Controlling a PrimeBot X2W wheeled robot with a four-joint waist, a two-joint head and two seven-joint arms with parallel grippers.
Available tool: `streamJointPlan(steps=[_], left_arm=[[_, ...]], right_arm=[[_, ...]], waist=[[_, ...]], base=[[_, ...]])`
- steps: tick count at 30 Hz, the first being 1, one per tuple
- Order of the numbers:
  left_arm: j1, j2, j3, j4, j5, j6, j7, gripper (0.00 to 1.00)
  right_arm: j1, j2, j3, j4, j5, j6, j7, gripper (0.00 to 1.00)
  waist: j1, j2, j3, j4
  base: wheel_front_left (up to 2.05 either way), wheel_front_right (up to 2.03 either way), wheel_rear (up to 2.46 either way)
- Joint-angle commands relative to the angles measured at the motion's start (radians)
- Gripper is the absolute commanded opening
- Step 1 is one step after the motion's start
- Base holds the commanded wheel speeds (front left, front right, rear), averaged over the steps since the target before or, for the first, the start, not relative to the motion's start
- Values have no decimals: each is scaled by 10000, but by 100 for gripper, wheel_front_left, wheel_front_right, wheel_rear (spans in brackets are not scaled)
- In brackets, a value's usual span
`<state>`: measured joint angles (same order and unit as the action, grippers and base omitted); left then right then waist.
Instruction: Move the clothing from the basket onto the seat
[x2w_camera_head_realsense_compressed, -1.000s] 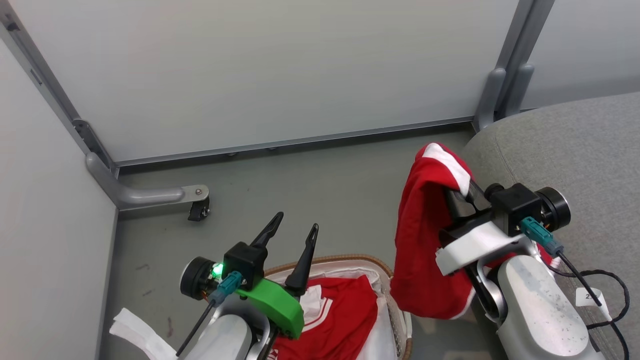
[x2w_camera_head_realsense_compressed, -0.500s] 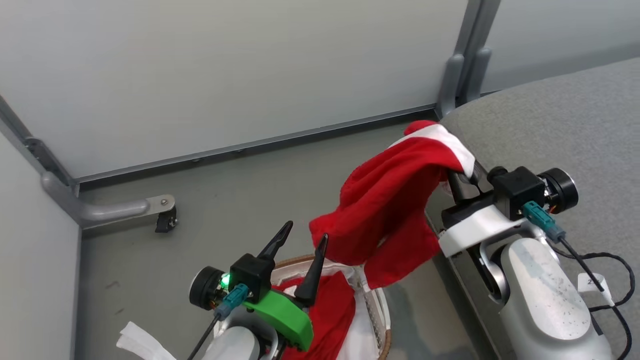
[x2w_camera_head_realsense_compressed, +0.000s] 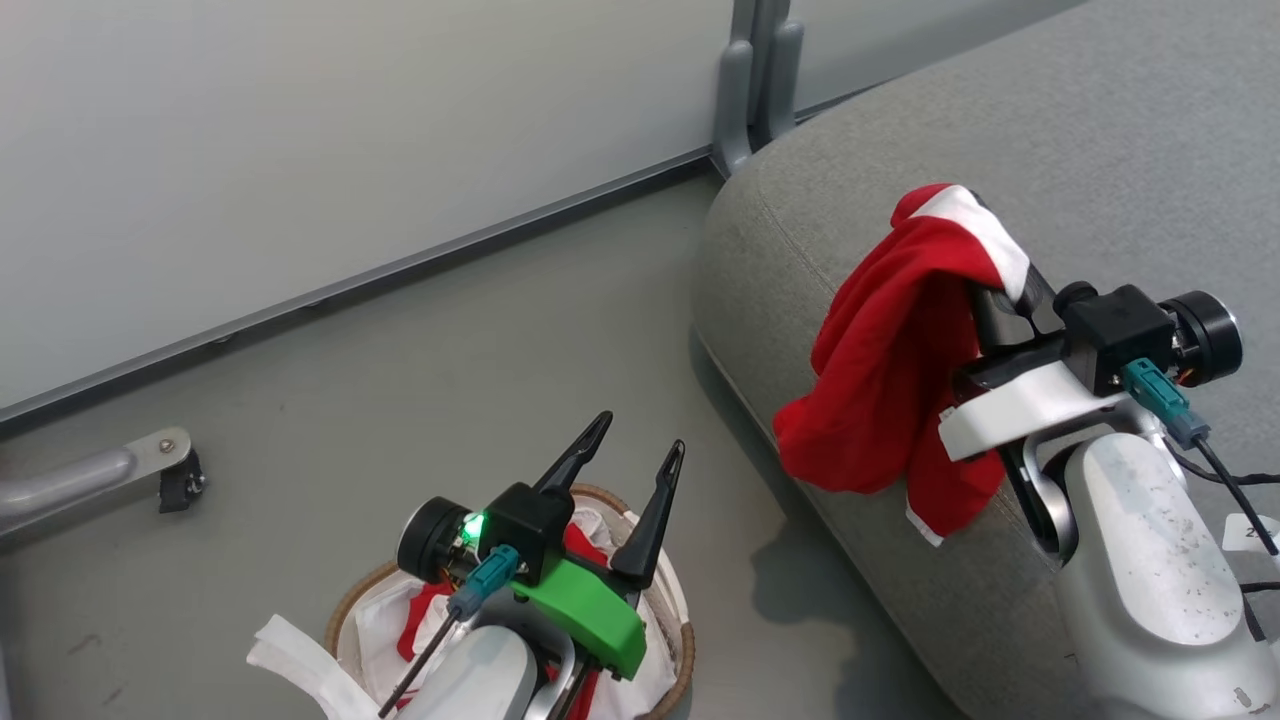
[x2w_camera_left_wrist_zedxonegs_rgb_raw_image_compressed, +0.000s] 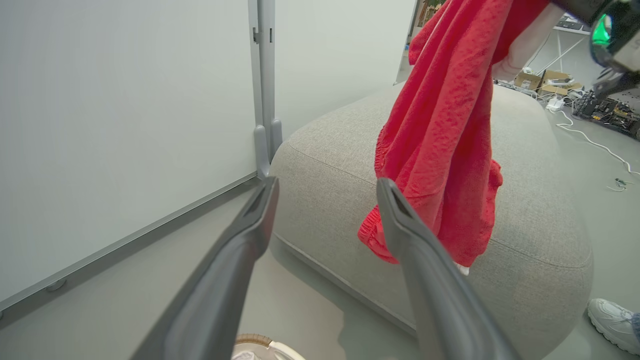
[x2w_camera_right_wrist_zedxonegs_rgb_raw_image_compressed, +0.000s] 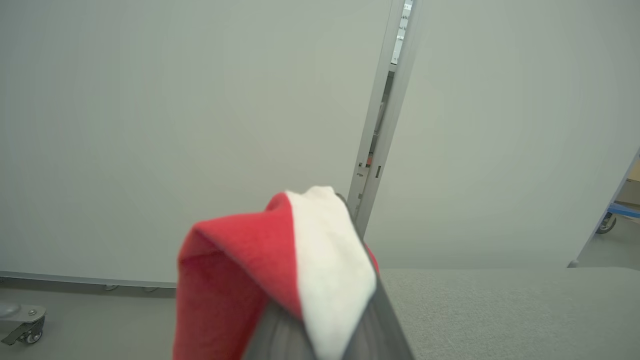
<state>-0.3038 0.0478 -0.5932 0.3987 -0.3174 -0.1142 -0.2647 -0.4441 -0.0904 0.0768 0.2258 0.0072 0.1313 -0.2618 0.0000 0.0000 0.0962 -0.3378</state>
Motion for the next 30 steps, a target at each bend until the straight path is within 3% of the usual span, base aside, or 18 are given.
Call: streamJointPlan(steps=[1, 8, 16, 20, 30], left_arm=[[-202, 49, -19, -8, 53, -26, 5, 100], [-539, 51, -99, 156, 388, -72, 5, 100], [-1078, 69, -100, 301, 833, -139, 5, 100], [-1382, 153, -136, 339, 982, -149, 5, 100], [-2449, 334, -221, 107, 1240, -169, 5, 100]], right_arm=[[-176, -9, -67, -94, -74, -10, -49, 0], [-568, 42, -371, -211, 5, -10, -49, 0], [-2261, -307, -1081, -286, 1, -10, -49, 0], [-3479, -798, -1478, -109, 121, -10, -48, 0], [-6203, -2902, -2649, 789, 597, -10, -37, 0]], waist=[[0, 0, 565, -678], [0, 0, 1107, -890], [0, 0, 2032, -640], [0, 0, 2592, -425], [0, 0, 4305, 216]], base=[[0, 0, 0], [0, 0, 0], [0, 0, 0], [0, 0, 0], [0, 0, 0]])
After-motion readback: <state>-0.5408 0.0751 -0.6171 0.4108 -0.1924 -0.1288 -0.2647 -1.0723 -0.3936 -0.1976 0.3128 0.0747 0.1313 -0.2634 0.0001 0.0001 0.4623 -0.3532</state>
